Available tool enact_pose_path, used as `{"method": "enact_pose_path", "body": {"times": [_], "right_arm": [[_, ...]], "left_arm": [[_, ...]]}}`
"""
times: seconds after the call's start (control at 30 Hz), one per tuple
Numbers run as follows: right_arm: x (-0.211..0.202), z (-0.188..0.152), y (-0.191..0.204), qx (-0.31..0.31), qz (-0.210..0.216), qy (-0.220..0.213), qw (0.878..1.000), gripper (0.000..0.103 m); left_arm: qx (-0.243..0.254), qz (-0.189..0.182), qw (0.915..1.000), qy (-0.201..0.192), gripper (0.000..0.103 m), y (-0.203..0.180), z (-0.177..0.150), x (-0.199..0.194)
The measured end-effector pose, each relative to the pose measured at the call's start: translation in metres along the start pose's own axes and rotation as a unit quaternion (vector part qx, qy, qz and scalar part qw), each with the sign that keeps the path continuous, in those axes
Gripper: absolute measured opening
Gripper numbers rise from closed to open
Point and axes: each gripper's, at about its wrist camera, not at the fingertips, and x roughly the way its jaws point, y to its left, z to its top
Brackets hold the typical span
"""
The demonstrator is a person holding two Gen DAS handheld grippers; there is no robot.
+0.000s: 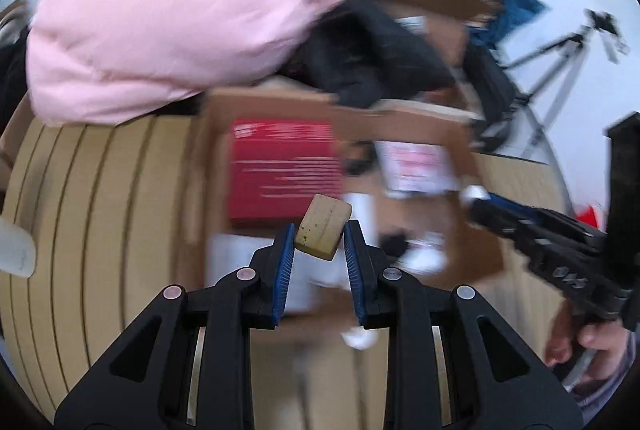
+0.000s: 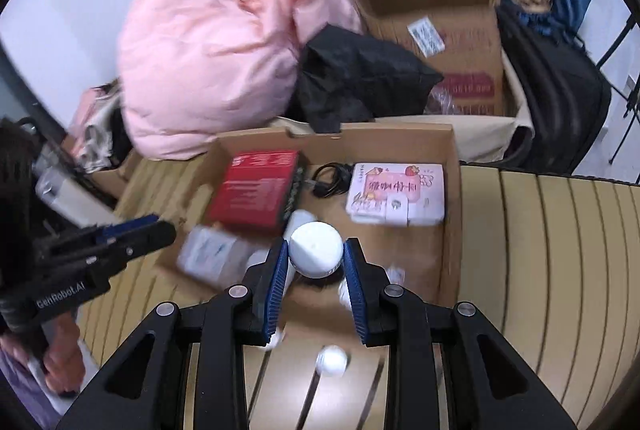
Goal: Organize objects
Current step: 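Drop the white cap and yellow block into the cardboard tray, release both, then grasp a white cap with the right tool while the left tool grasps another cap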
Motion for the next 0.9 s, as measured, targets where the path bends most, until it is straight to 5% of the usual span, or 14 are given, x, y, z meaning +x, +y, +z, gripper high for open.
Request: {"method": "enact_pose_path", "body": {"times": [0.2,0.3,0.33,0.4,0.43,0.67,0.9], "right_arm": [[0.069,0.018,-0.004,0.011,-0.016,0.036,0.999,0.032],[0.093,0.024,-0.003,0.005,-0.020,0.048,0.999,0.037],[0.099,0.025,-0.001,0.001,-0.024,0.052,0.998,0.044],[0.101,0.025,0.002,0.001,-0.023,0.050,0.998,0.096],[0.097,0.025,0.003,0.002,-0.013,0.038,0.999,0.102],[0.043,0.032,0.004,0.003,-0.010,-0.006,1.000,0.103],[-0.044,-0.031,0.023,-0.054,-0.034,-0.022,0.998,0.103]], "left_arm": [[-0.013,0.047,0.9986,0.023,0.023,0.050,0.001,0.027],[-0.019,0.017,0.9991,0.033,0.033,0.057,0.005,0.030],[-0.020,0.013,0.9992,0.031,0.037,0.056,0.005,0.028],[-0.013,0.028,0.9994,0.015,0.047,0.053,0.004,0.019],[-0.009,0.041,0.9991,0.003,0.057,0.052,0.004,0.012],[0.024,0.060,0.9977,-0.021,0.061,0.039,-0.004,-0.042],[0.046,0.041,0.9934,-0.097,0.077,0.029,-0.099,-0.146]]}}
